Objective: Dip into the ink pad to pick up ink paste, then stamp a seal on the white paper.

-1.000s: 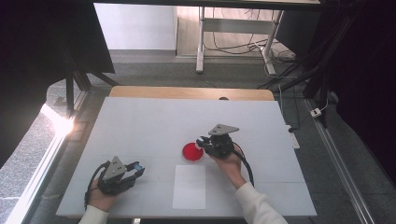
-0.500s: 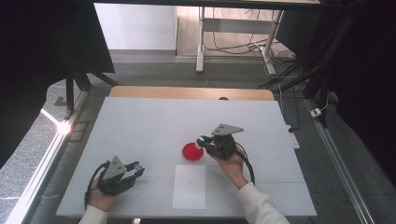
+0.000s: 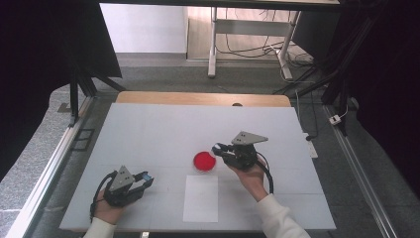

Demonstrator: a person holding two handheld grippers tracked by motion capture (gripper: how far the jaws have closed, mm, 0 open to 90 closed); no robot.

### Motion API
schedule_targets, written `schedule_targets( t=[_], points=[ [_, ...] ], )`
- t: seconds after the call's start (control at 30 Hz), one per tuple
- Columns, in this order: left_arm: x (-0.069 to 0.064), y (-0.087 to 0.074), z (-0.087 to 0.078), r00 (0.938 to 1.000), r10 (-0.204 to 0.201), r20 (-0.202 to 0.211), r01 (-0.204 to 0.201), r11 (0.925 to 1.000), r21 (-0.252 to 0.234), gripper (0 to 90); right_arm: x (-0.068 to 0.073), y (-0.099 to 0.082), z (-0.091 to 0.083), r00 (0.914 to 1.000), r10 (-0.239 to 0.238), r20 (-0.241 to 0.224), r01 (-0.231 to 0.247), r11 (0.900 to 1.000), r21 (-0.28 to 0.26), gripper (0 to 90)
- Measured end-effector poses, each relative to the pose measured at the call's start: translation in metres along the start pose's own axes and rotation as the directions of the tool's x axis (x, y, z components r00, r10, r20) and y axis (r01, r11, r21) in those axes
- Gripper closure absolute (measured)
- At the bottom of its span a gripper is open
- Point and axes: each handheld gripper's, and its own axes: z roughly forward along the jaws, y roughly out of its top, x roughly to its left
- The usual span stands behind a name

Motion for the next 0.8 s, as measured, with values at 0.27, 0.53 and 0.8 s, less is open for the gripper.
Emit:
schedule_targets(
  t=[0.27,0.53,0.8],
  points=[
    [-0.001,0.0,0.0,1.0,0.001,0.001,-0.001,1.0,-0.001,64.5,0.002,0.001,-0.004,0.9999,0.006,-0.015,-0.006,1.0,-0.006,75.1],
    [-0.001,0.001,0.001,1.0,0.006,0.0,-0.006,1.0,0.0,64.5,0.005,0.001,-0.01,0.9997,0.002,-0.023,-0.002,0.9999,-0.012,75.0],
    [-0.001,0.001,0.0,1.0,0.007,-0.001,-0.007,1.0,0.002,64.5,0.008,0.0,-0.014,0.9992,0.004,-0.041,-0.005,1.0,-0.007,75.0]
  ],
)
